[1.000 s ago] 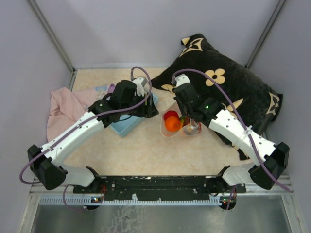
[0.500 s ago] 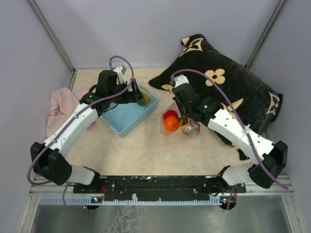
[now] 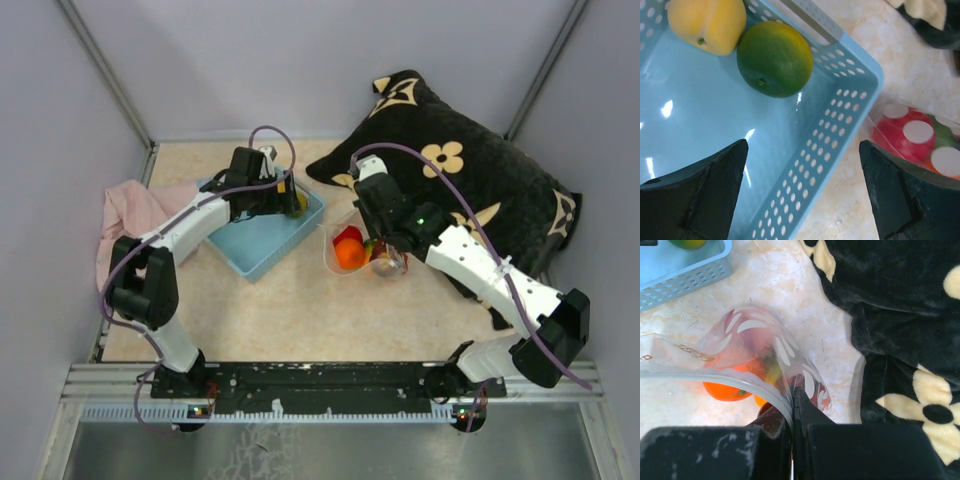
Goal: Place the food in the zip-top bag and seal the zipper
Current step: Pick up the fake fruit from the bin.
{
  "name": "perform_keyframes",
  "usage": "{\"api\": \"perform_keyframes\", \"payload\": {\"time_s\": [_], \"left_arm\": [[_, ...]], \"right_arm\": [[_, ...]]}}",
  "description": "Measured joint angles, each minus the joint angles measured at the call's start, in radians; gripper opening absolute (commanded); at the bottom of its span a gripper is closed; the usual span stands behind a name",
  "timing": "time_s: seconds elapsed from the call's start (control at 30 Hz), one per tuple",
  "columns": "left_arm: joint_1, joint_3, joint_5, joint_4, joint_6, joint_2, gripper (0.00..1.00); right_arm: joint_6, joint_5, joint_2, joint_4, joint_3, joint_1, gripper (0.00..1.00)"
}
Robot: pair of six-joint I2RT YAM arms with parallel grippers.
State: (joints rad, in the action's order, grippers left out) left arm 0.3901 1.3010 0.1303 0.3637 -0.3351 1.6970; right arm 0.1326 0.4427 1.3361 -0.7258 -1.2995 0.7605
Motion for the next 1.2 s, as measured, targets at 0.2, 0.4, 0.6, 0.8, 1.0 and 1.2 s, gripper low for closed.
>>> {"api": "perform_keyframes", "payload": {"time_s": [0.2, 0.4, 0.6, 0.8, 1.0, 1.2], "left_arm": [[-0.008, 0.088, -0.016, -0.006, 0.044, 0.131, 0.98], [-0.021, 0.146, 0.018, -0.022, 0.129, 0.218, 0.99], [-0.035, 0.164, 0.054, -0.054, 0.193, 0.26, 0.99], [-0.042, 0.214, 0.083, -0.087, 0.247, 0.323, 0.98], [-0.048, 0.217, 0.106, -0.095, 0.275, 0.364, 0.97], [-0.051, 0.221, 0.122, -0.099, 0.289, 0.393, 0.94]], "right_arm": [[0.002, 0.0, 0.0, 0.003, 0.004, 0.0, 0.0], [0.002, 0.0, 0.0, 0.003, 0.004, 0.0, 0.0], [0.002, -0.001, 0.0, 0.003, 0.006, -0.002, 0.0], [0.002, -0.001, 0.0, 0.003, 0.006, -0.002, 0.0], [0.002, -0.001, 0.0, 0.002, 0.006, -0.002, 0.0], [0.002, -0.001, 0.0, 0.002, 0.006, -0.002, 0.0]]}}
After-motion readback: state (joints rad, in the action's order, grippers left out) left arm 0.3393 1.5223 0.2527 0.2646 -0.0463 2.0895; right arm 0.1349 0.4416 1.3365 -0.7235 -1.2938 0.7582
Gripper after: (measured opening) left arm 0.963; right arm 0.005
